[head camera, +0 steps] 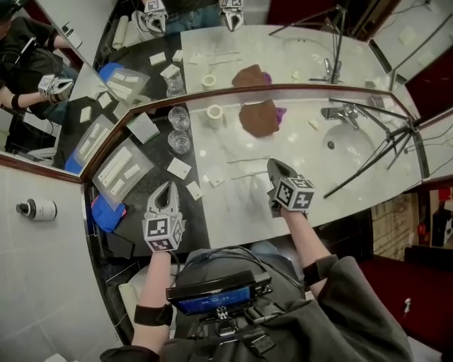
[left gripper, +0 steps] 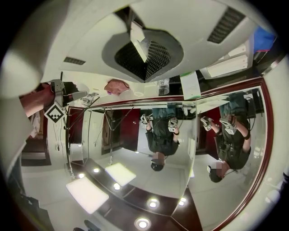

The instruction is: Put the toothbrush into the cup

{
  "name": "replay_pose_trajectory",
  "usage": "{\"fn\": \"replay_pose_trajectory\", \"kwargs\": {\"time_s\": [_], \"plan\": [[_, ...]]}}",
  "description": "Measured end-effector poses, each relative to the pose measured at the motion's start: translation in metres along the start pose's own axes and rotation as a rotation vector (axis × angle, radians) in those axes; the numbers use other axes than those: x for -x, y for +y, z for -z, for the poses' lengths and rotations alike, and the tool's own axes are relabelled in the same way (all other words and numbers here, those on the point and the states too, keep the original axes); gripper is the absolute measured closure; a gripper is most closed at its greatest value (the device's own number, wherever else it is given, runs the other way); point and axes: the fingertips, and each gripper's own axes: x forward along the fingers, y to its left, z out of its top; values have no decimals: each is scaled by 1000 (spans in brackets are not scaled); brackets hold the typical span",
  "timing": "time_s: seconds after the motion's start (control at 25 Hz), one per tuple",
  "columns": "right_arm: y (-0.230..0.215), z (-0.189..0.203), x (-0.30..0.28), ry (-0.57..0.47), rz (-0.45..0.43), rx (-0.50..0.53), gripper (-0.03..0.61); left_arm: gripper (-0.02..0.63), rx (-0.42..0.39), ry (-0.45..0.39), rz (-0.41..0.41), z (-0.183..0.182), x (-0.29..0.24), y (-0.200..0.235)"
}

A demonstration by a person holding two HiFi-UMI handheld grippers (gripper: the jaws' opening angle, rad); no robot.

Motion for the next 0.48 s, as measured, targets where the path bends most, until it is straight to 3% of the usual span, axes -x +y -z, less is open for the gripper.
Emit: {"fn": "replay_pose_trajectory", "kwargs": {"time_s": [0.12,0.2,0.32,0.48], "plan": [[15,-15,9,-20,5,228,575,612,3,-1,2,0,1,-1],[27,-24,14,-43,6,320,575,612,1,-2,7,1,1,-2],[35,-29,16,-55,2,373,575,612,0,-1,20,2,1,-4],[33,-28,18,-58,3,368,575,612,4,-7,62,1,1,-9]]}}
